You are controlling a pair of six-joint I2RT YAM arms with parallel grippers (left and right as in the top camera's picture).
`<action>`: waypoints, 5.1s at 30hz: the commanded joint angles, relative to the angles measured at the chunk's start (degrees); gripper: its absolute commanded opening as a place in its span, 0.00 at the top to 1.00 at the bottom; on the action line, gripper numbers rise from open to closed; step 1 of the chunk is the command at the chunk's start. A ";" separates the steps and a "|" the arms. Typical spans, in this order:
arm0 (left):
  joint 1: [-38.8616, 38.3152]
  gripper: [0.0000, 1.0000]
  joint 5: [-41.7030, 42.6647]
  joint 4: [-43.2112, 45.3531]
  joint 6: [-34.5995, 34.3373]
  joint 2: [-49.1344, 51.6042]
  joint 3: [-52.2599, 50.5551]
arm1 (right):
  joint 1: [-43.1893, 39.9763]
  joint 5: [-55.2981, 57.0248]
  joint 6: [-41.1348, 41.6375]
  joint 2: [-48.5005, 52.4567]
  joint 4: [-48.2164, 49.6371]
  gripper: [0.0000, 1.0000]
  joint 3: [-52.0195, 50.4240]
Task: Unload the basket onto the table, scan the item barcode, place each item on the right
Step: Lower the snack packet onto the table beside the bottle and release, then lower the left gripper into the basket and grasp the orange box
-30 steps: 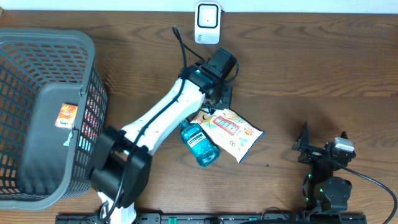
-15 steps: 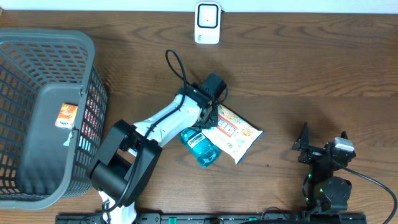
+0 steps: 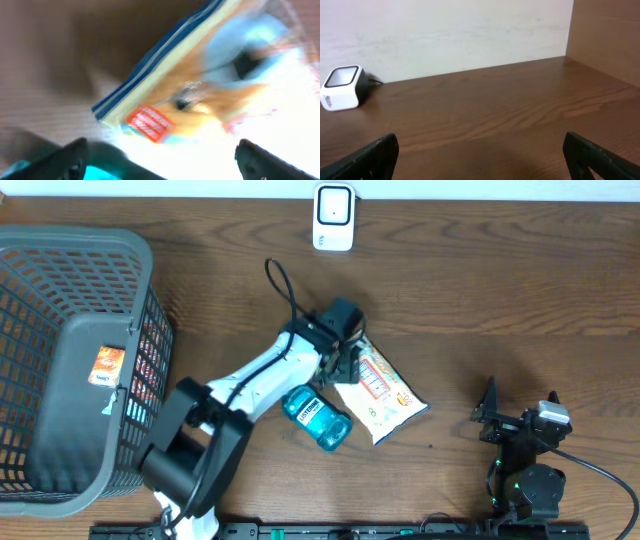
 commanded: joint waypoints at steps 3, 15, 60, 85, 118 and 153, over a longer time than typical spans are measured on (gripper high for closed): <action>1.92 0.03 0.00 -4.39 6.29 -12.52 14.86 | -0.31 0.11 -0.55 -0.24 -0.24 0.01 -0.07; 28.89 0.02 -1.77 -6.88 5.79 -32.50 19.04 | -0.31 0.11 -0.55 -0.24 -0.26 0.01 -0.07; 68.17 0.02 -2.58 -24.22 -13.55 8.39 16.50 | -0.31 0.11 -0.55 -0.24 -0.24 0.01 -0.07; 62.31 0.20 -8.46 -14.29 -14.58 7.72 6.67 | -0.33 0.11 -0.55 -0.24 -0.24 0.01 -0.07; 57.70 0.02 -23.21 -16.46 -5.40 -37.33 5.79 | -0.33 0.11 -0.55 -0.24 -0.24 0.01 -0.07; 62.97 0.02 -17.16 6.88 8.83 4.63 -1.20 | -0.33 0.11 -0.55 -0.24 -0.24 0.01 -0.07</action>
